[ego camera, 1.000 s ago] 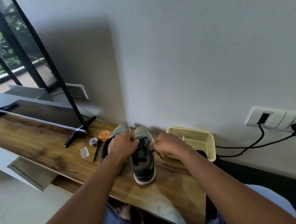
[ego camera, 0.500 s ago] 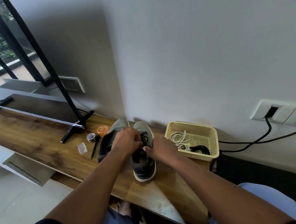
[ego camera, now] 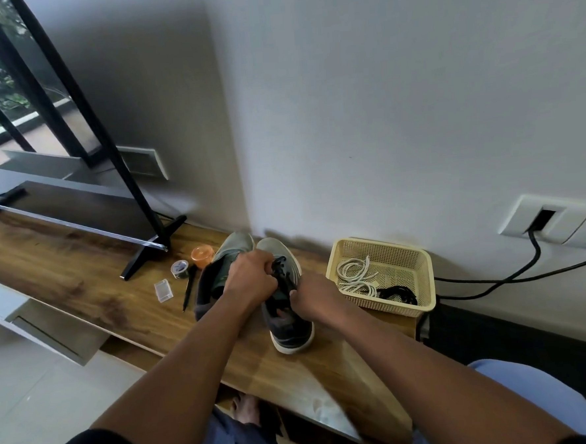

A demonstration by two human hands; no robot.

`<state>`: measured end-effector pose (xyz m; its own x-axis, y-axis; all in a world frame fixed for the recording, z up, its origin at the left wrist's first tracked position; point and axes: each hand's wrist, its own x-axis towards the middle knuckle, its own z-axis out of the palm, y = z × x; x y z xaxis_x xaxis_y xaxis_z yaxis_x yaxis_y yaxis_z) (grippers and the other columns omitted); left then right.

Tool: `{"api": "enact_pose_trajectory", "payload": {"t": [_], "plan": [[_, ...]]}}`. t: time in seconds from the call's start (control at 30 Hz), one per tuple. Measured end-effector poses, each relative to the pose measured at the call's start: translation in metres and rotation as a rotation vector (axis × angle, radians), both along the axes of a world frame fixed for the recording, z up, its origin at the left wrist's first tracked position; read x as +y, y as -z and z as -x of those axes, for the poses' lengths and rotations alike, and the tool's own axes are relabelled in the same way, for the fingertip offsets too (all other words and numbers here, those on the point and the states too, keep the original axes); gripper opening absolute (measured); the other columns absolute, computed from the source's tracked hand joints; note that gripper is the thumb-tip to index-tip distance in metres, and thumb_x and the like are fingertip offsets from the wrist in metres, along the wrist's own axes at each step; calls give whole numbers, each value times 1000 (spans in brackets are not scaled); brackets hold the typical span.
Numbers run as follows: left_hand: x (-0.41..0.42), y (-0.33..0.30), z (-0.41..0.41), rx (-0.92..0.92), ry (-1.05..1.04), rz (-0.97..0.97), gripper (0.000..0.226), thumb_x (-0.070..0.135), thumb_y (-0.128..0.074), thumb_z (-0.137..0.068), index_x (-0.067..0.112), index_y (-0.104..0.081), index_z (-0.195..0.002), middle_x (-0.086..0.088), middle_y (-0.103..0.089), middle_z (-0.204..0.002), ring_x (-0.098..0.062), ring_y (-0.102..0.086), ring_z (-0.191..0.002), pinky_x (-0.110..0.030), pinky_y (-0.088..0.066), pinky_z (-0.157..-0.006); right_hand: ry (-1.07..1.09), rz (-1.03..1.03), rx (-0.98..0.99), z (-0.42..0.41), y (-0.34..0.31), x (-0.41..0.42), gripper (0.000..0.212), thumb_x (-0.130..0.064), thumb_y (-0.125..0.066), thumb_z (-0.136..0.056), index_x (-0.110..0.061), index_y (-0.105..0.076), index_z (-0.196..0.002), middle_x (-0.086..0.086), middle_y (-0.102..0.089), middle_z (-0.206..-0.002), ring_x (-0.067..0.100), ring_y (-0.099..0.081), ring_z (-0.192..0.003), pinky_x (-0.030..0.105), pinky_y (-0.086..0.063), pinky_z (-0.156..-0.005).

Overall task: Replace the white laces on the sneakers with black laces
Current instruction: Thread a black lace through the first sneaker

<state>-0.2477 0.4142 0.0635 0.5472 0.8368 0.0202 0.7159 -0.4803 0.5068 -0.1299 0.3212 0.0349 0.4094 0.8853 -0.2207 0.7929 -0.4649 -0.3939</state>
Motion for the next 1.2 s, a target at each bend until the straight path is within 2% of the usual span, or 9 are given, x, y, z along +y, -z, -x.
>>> {"api": "enact_pose_trajectory", "payload": {"t": [0.13, 0.23, 0.37, 0.47, 0.67, 0.87, 1.0, 1.1, 1.2], "plan": [[6, -4, 6, 16, -14, 42, 5, 13, -72, -85, 18, -70, -86, 1, -71, -90, -22, -67, -91, -31, -55, -78, -11, 22, 139, -7, -27, 1, 37, -37, -64, -98, -6, -66, -117, 16, -72, -111, 32, -67, -91, 32, -46, -67], [8, -12, 12, 8, 18, 94, 21, 18, -71, -88, 27, -75, -107, 5, -74, -108, -17, -68, -104, -37, -58, -92, 38, 19, 465, -15, -68, 3, 36, -42, -77, -90, -7, -68, -92, 11, -64, -76, 21, -50, -55, 25, -38, -46], [-3, -33, 6, -327, 144, 200, 23, 26, -55, -98, 25, -76, -107, 2, -76, -105, -20, -69, -103, -37, -56, -88, 51, -75, 764, -26, -117, -4, 32, -33, -86, -84, -11, -66, -72, 1, -53, -58, 10, -35, -42, 20, -29, -43], [-14, -41, -2, -587, 254, 334, 42, 28, -40, -94, 3, -73, -102, -14, -75, -102, -36, -66, -105, -48, -51, -99, 69, -127, 784, -29, -135, -8, 35, -38, -87, -82, -12, -66, -71, -1, -49, -56, 9, -33, -43, 20, -28, -43], [-18, -41, -10, -656, 183, 384, 47, 51, -39, -101, 17, -71, -97, -5, -76, -100, -28, -69, -103, -63, -48, -104, 159, -374, 957, -29, -136, -10, 28, -32, -72, -97, -11, -75, -79, 1, -64, -64, 10, -49, -50, 22, -39, -49], [-22, -47, -10, -792, 103, 236, 44, 50, -43, -104, 20, -69, -122, 0, -74, -113, -24, -70, -109, -58, -54, -100, 216, -571, 1258, -32, -139, -7, 20, -24, -66, -99, -10, -80, -99, 5, -76, -90, 14, -69, -77, 24, -51, -61], [-22, -44, -10, -645, 25, -6, 42, 60, -49, -99, 31, -63, -125, 6, -65, -124, -16, -63, -114, -45, -56, -95, 237, -617, 1217, -31, -136, -7, 24, -24, -63, -99, -11, -81, -109, 6, -78, -101, 14, -68, -89, 29, -50, -75], [-19, -44, -8, -548, -73, -181, 32, 65, -57, -96, 35, -67, -99, 15, -67, -95, -5, -64, -89, -31, -51, -75, 245, -652, 1087, -28, -133, -5, 24, -21, -61, -98, -12, -82, -106, 7, -79, -107, 13, -68, -93, 31, -48, -81], [-19, -46, -12, -623, 58, -77, 32, 46, -62, -104, 23, -76, -88, 13, -69, -69, -5, -64, -64, -31, -49, -61, 221, -728, 960, -26, -133, -2, 22, -12, -61, -96, -5, -82, -99, 12, -79, -99, 4, -68, -79, 14, -49, -62]]}}
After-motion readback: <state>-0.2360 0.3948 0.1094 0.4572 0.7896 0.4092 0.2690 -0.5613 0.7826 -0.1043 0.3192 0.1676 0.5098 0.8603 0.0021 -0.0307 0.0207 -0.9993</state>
